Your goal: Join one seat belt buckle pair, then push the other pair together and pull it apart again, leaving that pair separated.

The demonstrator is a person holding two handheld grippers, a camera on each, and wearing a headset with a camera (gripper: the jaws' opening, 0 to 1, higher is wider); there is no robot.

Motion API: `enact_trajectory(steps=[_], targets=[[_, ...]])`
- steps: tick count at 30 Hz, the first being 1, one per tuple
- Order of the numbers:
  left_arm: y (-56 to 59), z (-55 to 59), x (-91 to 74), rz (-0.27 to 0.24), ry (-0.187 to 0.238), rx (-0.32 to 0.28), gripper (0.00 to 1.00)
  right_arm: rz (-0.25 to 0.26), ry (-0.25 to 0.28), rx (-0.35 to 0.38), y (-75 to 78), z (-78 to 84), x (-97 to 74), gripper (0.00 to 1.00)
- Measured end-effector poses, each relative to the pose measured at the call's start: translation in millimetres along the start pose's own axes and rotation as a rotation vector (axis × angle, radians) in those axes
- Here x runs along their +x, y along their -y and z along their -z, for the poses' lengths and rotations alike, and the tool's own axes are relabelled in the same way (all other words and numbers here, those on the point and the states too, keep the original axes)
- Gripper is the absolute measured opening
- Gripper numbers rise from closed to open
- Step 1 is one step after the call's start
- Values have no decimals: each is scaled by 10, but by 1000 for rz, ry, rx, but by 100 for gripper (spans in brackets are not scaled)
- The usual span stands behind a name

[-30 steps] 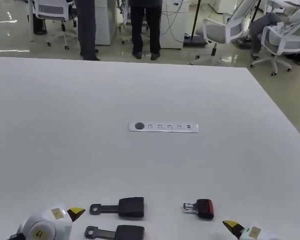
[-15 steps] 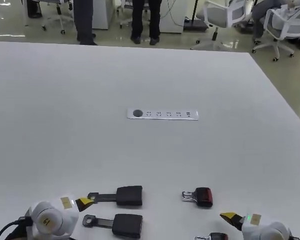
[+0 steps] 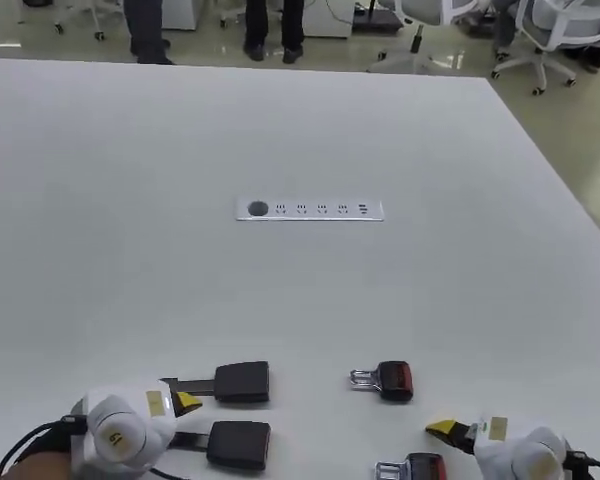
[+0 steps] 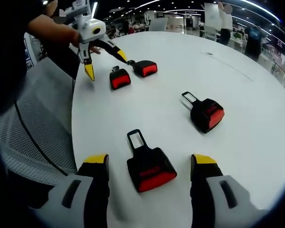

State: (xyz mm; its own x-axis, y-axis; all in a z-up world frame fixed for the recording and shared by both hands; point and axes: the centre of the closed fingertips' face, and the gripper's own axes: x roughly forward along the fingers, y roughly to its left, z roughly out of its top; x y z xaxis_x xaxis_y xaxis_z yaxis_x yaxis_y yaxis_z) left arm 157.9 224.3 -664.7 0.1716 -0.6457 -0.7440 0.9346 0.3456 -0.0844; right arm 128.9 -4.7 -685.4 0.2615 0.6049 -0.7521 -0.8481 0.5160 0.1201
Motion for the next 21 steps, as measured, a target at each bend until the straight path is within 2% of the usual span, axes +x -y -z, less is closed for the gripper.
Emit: enact_trajectory(steps=[2, 3, 8, 13, 17, 19, 20, 21], targets=[[4, -10, 45, 12, -10, 16, 73, -15, -13, -3, -14, 20, -12, 66], [4, -8, 61, 15, -18, 28, 73, -19, -8, -34, 14, 18, -6, 65], [-8, -11, 144, 35, -37, 69, 68, -28, -26, -35, 52, 65, -9, 62], [-18, -34, 177, 33, -41, 102, 60, -48, -38, -56, 8, 58, -16, 56], [-11, 5, 207, 49, -55, 112, 57, -58, -38, -58, 7, 64, -17, 50], [7, 47, 222, 59, -70, 130, 51, -64, -42, -66, 5, 75, -15, 45], [15, 62, 227, 59, -79, 141, 49, -66, -45, -72, 4, 81, -18, 44], [-17, 42, 227, 44, -71, 200, 47, -67, -44, -80, 1, 67, -20, 43]])
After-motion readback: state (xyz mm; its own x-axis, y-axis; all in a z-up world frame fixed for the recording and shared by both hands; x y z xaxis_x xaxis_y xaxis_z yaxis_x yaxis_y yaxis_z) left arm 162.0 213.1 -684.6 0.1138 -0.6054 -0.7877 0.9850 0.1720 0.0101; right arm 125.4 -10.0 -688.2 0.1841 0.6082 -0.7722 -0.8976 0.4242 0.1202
